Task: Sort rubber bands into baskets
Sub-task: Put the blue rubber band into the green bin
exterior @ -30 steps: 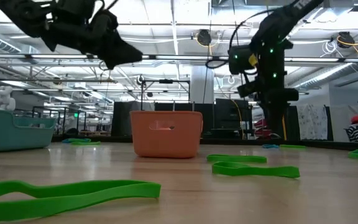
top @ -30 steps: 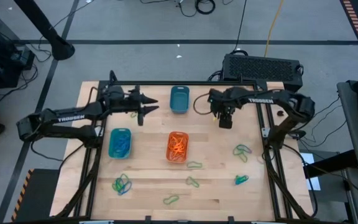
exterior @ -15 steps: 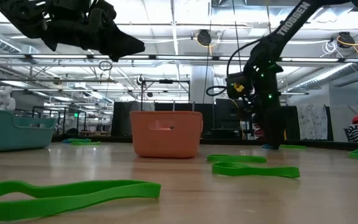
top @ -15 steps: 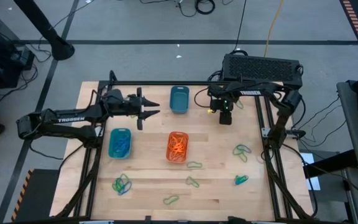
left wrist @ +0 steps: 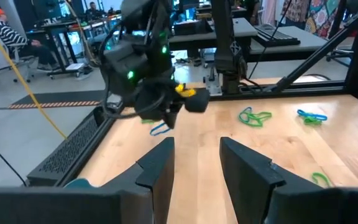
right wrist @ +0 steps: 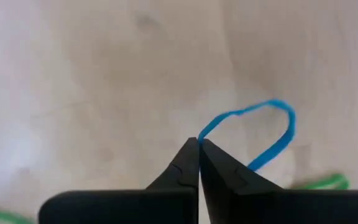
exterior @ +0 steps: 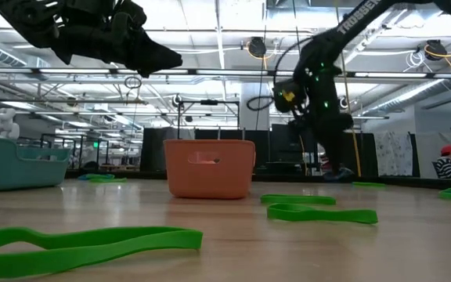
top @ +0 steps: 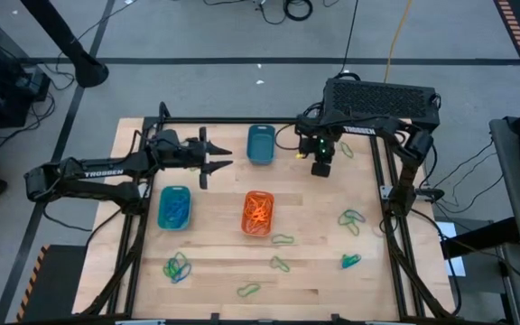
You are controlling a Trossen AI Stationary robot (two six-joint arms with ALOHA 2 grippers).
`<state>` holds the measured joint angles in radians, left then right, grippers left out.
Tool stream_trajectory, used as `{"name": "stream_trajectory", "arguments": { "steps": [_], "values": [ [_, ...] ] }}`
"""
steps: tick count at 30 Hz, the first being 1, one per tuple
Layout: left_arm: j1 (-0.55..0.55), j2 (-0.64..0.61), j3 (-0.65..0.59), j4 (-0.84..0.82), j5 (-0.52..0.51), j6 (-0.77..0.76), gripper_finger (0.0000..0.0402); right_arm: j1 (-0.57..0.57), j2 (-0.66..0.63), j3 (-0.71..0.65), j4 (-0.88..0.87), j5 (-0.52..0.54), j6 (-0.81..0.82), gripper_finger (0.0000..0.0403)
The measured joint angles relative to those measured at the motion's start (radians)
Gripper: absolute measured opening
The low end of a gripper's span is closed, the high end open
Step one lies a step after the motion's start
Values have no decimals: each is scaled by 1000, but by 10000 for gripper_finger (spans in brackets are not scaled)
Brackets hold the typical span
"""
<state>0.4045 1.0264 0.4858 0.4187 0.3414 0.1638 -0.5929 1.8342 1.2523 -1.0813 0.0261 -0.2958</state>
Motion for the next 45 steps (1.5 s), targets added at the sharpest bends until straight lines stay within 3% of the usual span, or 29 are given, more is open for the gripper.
{"name": "stream_trajectory", "arguments": {
  "steps": [4, 9, 12, 19, 28, 33, 45],
  "values": [
    [-29, 21, 0, 5, 8, 2, 137, 50, -61, 54, -39, -21, 63, 1],
    [-75, 98, 2, 93, 132, 36, 137, 166, -174, 60, 50, -180, 182, 1],
    [-103, 156, 2, 164, 212, 84, 137, 258, -228, 60, 195, -257, 225, 0],
    [-145, 310, 2, 407, 232, 107, 137, 461, -247, 60, 629, -456, 243, 0],
    [-185, 444, 2, 603, 249, 114, 137, 598, -202, 60, 827, -474, 243, 0],
    [-198, 476, 25, 604, 394, 112, 137, 610, -178, 60, 829, -472, 254, 0],
    [-243, 571, 91, 594, 405, 109, 137, 608, -158, 60, 894, -472, 265, 0]
  ]
}}
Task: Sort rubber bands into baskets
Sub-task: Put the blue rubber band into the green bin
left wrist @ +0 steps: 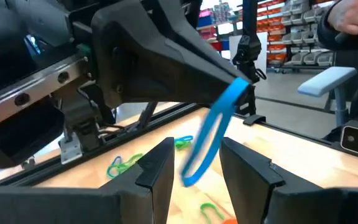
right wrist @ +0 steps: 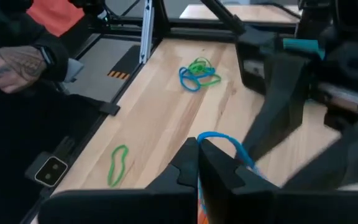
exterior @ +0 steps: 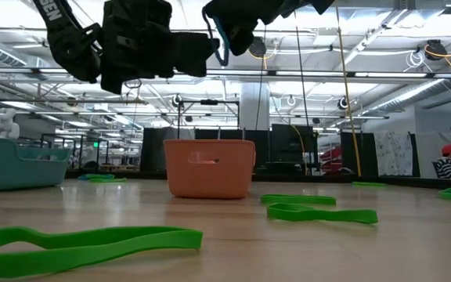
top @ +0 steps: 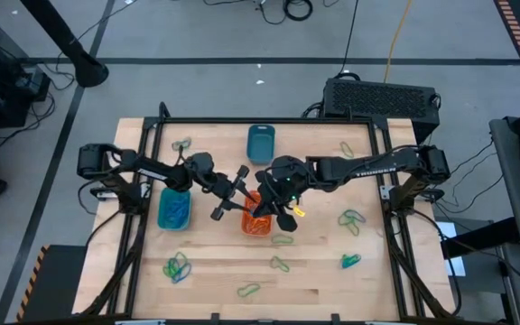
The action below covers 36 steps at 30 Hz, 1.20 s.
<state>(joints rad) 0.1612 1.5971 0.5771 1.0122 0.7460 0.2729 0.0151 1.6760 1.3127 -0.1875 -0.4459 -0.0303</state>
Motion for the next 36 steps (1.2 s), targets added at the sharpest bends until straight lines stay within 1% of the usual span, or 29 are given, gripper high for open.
{"name": "stream_trajectory", "arguments": {
  "steps": [7, 10, 13, 18, 20, 23, 27, 30, 32, 34, 36],
  "values": [
    [-2, 26, 15, -3, 11, 3, 137, 0, 1, 0, -7, 0, 0, 0],
    [-2, 27, 15, -1, 11, 4, 128, 0, 1, 0, -14, 0, 0, 0],
    [-2, 27, 15, 0, 11, 5, 100, 0, 1, 0, -14, 0, 0, 0],
    [8, 27, 15, -1, 10, -2, 21, 0, 1, 0, -26, 5, 0, 0],
    [12, 27, 15, -7, 10, -4, 10, 0, 1, 0, -26, 6, 0, 2],
    [15, 27, 15, -12, 10, -11, 11, -2, 1, 0, -26, 31, -6, 18],
    [15, 25, 15, -22, 5, -31, 8, -3, 1, 1, -77, 144, -20, 62],
    [24, -2, 14, -121, -6, -56, 6, -11, -11, 3, -212, 233, -52, 97],
    [33, -55, 14, -254, -19, -58, 6, -24, -14, 3, -298, 241, -53, 116],
    [42, -121, 14, -423, -78, -87, 5, -32, -14, 1, -368, 242, -35, 131],
    [42, -208, 14, -594, -155, -115, 5, -31, -14, 1, -394, 238, -13, 140]
  ]
}}
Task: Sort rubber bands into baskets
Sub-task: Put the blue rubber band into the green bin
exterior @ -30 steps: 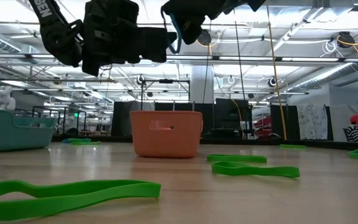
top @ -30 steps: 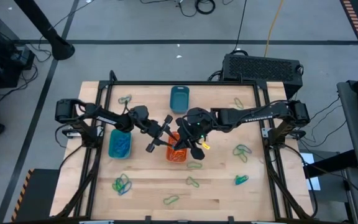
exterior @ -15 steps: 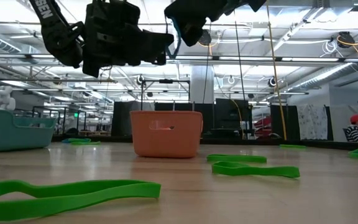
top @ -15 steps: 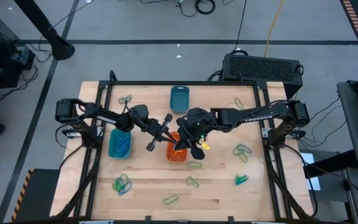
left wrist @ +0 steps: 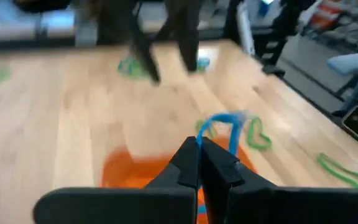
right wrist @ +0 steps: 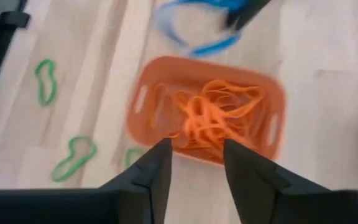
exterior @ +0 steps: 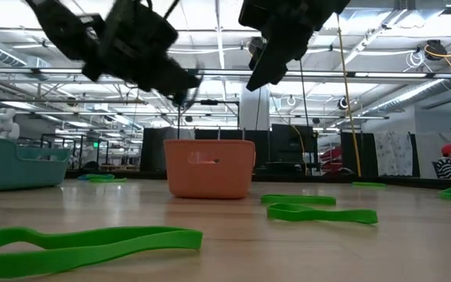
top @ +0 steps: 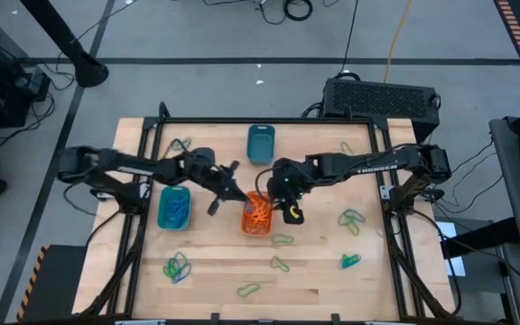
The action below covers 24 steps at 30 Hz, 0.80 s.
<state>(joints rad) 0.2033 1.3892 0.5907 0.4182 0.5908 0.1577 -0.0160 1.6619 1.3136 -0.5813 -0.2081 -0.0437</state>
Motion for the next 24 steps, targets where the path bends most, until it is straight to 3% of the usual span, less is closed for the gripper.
{"name": "stream_trajectory", "arguments": {
  "steps": [5, 8, 13, 19, 24],
  "values": [
    [-47, -270, 0, -432, -207, -117, 5, 13, 5, 0, -4, -1, -26, 148],
    [-89, -413, 0, -703, -382, -280, 5, 18, 5, 0, 22, 0, -71, 146],
    [-185, -542, 0, -1053, -562, -591, 5, 19, 5, 0, 65, -2, -131, 144],
    [-259, -556, 0, -1354, -616, -854, 5, 19, 5, 0, 73, -2, -160, 144],
    [-267, -542, 0, -1495, -619, -934, 5, 19, 5, 0, 46, -2, -147, 144]
  ]
}}
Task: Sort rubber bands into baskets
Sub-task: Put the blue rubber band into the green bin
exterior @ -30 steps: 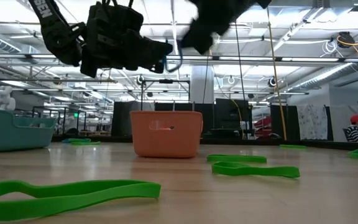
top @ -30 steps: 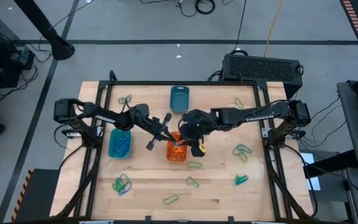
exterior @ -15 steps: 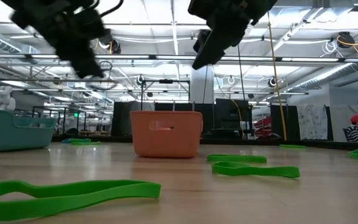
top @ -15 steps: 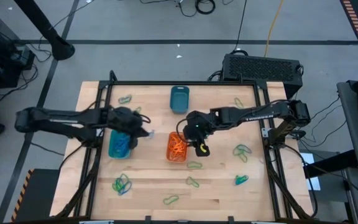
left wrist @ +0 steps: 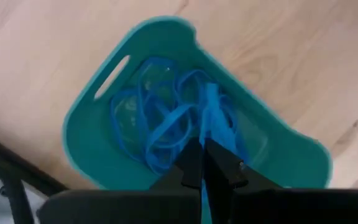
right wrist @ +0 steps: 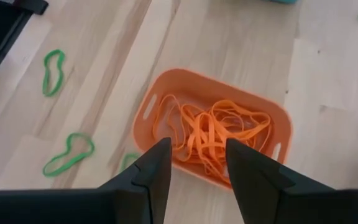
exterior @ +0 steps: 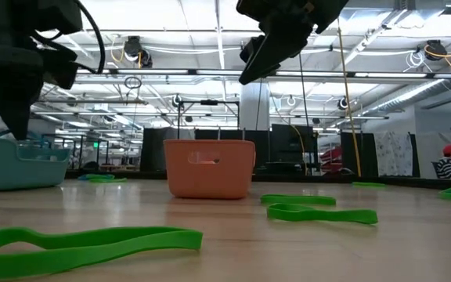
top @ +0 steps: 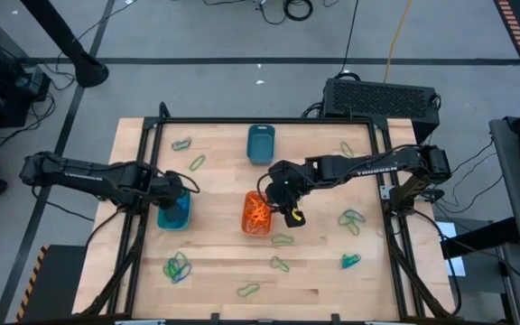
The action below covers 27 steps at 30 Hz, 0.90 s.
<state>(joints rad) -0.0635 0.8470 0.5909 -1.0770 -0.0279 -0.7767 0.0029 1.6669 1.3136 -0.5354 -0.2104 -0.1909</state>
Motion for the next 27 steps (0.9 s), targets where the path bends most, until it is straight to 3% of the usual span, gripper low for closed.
{"name": "stream_trajectory", "arguments": {
  "steps": [22, 27],
  "values": [
    [2, 2, 1, -6, -4, 50, 86, 0, 0, -1, -14, 0, 21, 144],
    [50, 2, 74, -8, -22, 89, 99, 0, 0, -1, -15, 0, -5, 144]
  ]
}}
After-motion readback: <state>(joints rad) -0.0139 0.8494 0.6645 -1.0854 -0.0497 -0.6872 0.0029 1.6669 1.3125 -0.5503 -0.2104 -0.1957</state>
